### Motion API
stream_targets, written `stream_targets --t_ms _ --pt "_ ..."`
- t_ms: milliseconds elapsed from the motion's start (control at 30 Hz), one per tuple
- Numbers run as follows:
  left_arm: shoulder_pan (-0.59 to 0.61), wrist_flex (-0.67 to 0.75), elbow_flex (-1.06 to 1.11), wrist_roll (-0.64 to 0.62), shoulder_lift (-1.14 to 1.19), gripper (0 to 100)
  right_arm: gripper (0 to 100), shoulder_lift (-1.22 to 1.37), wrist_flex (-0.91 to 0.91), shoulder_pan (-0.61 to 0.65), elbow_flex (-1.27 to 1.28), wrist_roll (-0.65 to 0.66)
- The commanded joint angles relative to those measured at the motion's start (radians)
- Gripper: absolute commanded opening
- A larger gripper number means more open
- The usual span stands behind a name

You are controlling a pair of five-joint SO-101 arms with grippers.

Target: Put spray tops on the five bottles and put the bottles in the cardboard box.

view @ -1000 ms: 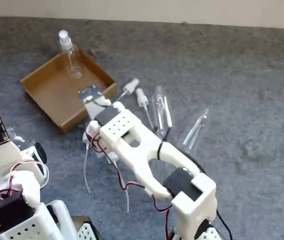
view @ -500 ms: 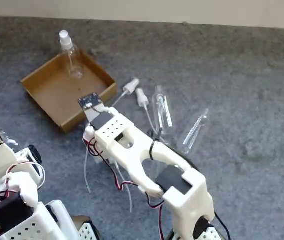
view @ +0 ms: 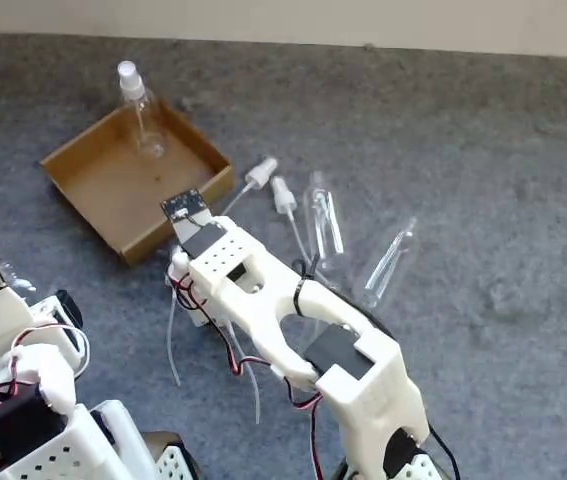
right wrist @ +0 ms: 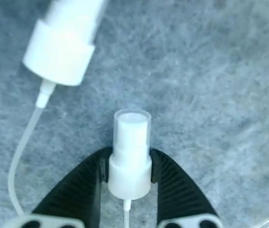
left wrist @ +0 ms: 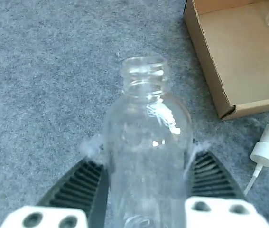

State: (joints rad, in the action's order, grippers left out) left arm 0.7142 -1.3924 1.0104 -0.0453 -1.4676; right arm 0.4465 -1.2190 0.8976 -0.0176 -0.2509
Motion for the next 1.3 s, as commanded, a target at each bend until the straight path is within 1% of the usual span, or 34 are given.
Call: stream_targets --t_ms 0,133,200,300,367,467,667,700,767,867,1067,1267 --pt "0.004 0.023 -0.004 0.009 0.001 5 0.5 -0.024 0.024 -0.065 -0.050 0.000" --pt "0.002 0.025 -0.008 0.009 0.001 5 0.5 -0.107 0.001 -0.131 -0.048 0.005" --pt "-0.028 0.026 -0.008 0.009 0.001 5 0.5 -0.160 -0.028 -0.150 -0.048 0.060" --pt "-0.116 0.026 -0.008 0.009 0.001 5 0.5 -0.242 -0.053 -0.177 -0.048 0.149" --pt "-0.189 0.046 -0.010 0.006 0.001 5 0.5 -0.298 -0.071 -0.205 -0.048 0.173" --pt "-0.285 0.107 -0.005 0.006 0.001 5 0.5 -0.401 -0.107 -0.251 -0.048 0.175" --pt "-0.427 0.195 -0.005 0.003 0.001 5 0.5 -0.693 -0.151 -0.371 -0.048 0.178" --pt "-0.452 0.207 -0.005 0.003 0.001 5 0.5 -0.743 -0.151 -0.397 -0.048 0.195" --pt "-0.504 0.232 -0.005 0.003 0.001 5 0.5 -0.835 -0.151 -0.435 -0.048 0.272" --pt "-0.575 0.269 -0.004 0.003 0.001 5 0.7 -0.957 -0.151 -0.469 -0.048 0.361" --pt "-0.708 0.333 -0.004 0.003 0.001 5 0.8 -1.150 -0.147 -0.504 -0.038 0.364" --pt "-0.895 0.404 -0.004 0.003 0.001 5 0.8 -1.305 -0.145 -0.506 -0.038 0.364"
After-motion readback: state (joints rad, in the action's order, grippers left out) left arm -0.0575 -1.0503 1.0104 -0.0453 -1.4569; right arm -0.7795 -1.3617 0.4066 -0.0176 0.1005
